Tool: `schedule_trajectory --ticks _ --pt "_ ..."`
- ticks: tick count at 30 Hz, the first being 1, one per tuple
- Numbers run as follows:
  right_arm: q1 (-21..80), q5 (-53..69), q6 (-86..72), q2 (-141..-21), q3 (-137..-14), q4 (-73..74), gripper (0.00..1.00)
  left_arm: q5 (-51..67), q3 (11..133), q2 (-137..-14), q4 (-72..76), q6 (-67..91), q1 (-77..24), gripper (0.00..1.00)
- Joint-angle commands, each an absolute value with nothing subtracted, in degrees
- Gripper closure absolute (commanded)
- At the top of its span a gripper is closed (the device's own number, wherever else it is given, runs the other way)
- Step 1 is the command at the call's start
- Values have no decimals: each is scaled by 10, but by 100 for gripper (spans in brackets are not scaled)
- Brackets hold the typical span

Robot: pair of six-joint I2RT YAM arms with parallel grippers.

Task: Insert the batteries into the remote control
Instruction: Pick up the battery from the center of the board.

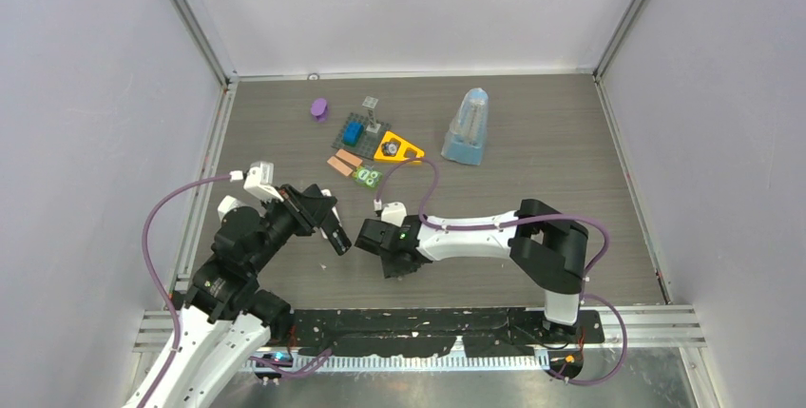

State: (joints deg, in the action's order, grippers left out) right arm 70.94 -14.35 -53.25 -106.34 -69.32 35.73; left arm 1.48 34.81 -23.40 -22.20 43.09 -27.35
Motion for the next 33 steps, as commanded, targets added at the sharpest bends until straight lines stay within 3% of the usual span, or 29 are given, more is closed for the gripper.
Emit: schedule_trajectory --ticks 1,4,6,14,25,33 --pt "714 -144 -547 -1063 -706 358 75 5 353 -229 -213 432 -272 100" --pt "714 -142 -539 -1059 -700 353 91 5 352 -229 -212 432 -272 100" --pt "714 -147 -531 -1043 -687 340 94 5 351 -230 -209 431 -272 100" --pt "713 -194 -413 -851 -574 196 95 57 348 -241 -181 421 -272 100" --pt "713 -39 -220 -564 -374 -151 95 225 338 -266 -90 395 -272 100" --pt "719 33 -179 -506 -399 -139 95 393 305 -299 119 455 -272 100"
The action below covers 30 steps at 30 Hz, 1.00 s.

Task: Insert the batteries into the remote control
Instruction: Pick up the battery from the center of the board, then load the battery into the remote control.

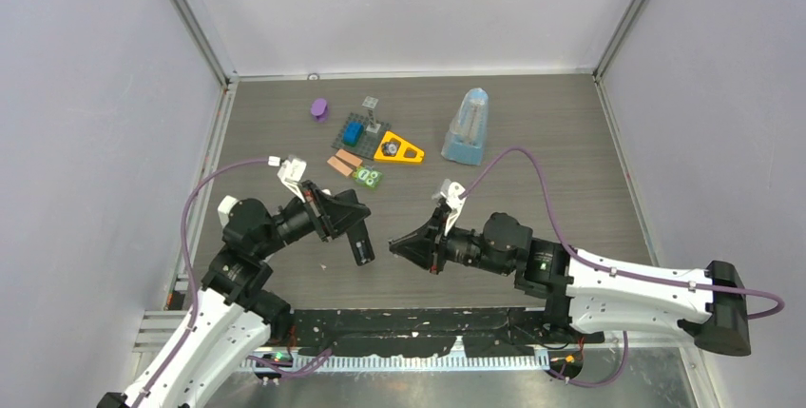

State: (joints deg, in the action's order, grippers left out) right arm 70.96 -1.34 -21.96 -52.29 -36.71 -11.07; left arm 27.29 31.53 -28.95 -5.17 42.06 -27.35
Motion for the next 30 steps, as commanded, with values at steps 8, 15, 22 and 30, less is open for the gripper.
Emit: schedule_trajectory --ticks 8,15,22,30 --pt "756 23 -151 -494 -427 -115 95 412 292 -295 189 482 -273 100" --pt "761 -100 -223 -540 -521 13 95 312 292 -293 120 533 -272 100" --pt "770 -179 -300 -639 -674 235 95 240 253 -322 93 663 -272 100" --pt "775 -180 -332 -754 -811 413 94 226 226 -333 99 705 -272 100"
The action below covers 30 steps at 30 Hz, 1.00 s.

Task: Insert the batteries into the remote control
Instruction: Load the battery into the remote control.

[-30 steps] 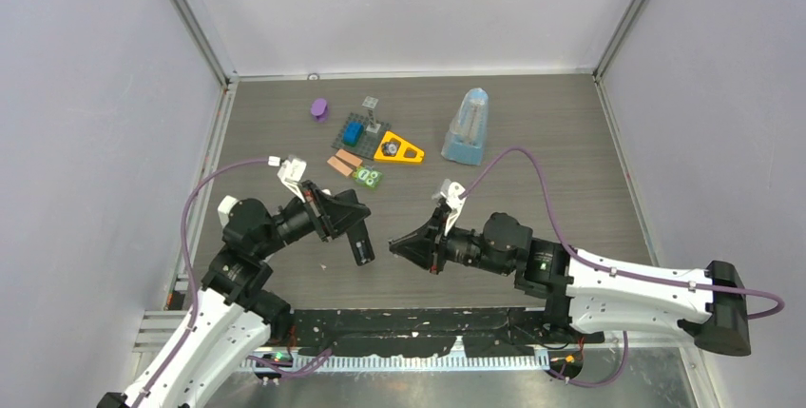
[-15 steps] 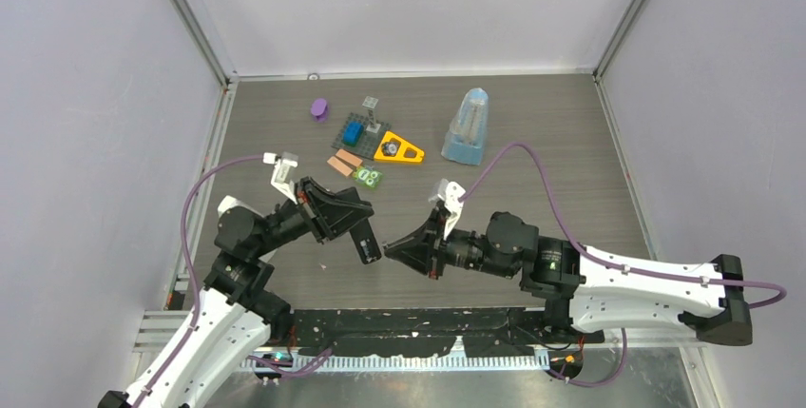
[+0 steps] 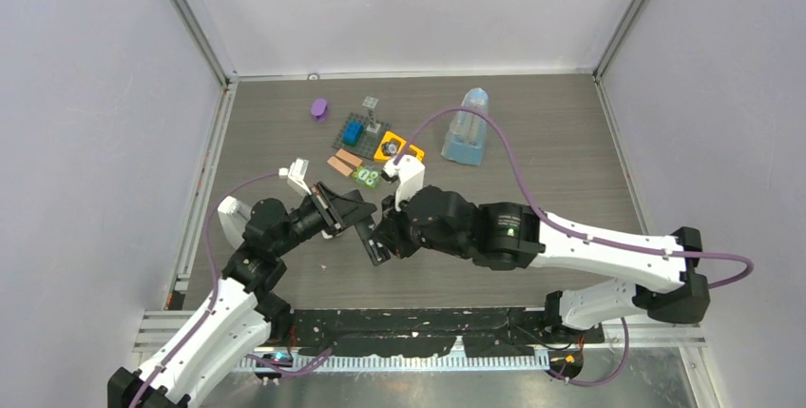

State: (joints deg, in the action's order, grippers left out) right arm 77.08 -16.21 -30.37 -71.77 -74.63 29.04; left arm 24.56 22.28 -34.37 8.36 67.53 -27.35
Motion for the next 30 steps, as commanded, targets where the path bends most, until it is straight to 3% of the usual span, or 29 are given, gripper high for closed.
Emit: schedule_trajectory --ticks 1,22,30 --pt "775 -176 -334 -761 -818 435 94 224 225 -332 96 706 -272 100" --pt "776 -170 -330 -832 -854 464 92 235 229 -342 103 749 -272 100" --pt "775 -178 -333 -839 -855 465 87 239 230 -338 105 753 -272 100"
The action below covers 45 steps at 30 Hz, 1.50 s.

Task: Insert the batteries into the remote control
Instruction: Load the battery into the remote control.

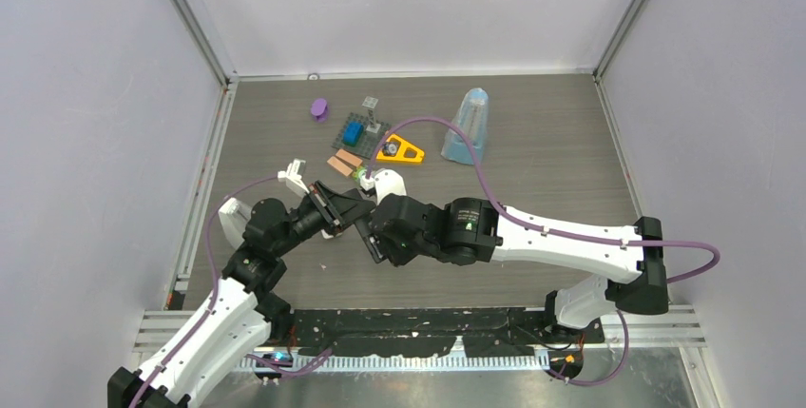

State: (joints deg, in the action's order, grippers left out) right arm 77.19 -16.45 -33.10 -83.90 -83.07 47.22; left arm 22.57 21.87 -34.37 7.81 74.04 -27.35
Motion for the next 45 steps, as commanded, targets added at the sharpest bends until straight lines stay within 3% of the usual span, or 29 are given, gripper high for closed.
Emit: schedule_trajectory --ticks 1,27,31,38,45 --pt "774 -180 -334 -839 -855 464 86 240 230 -338 105 754 -272 100" --pt "755 -185 -395 -816 -853 469 62 251 189 -366 159 844 -272 100" --pt "752 -185 -398 -809 -852 470 64 250 188 -370 162 841 -272 100" --pt "747 -172 -403 -810 -846 471 83 246 186 -370 162 837 -272 100" --pt "742 -164 -404 -813 -838 470 88 245 189 -371 164 836 -272 100"
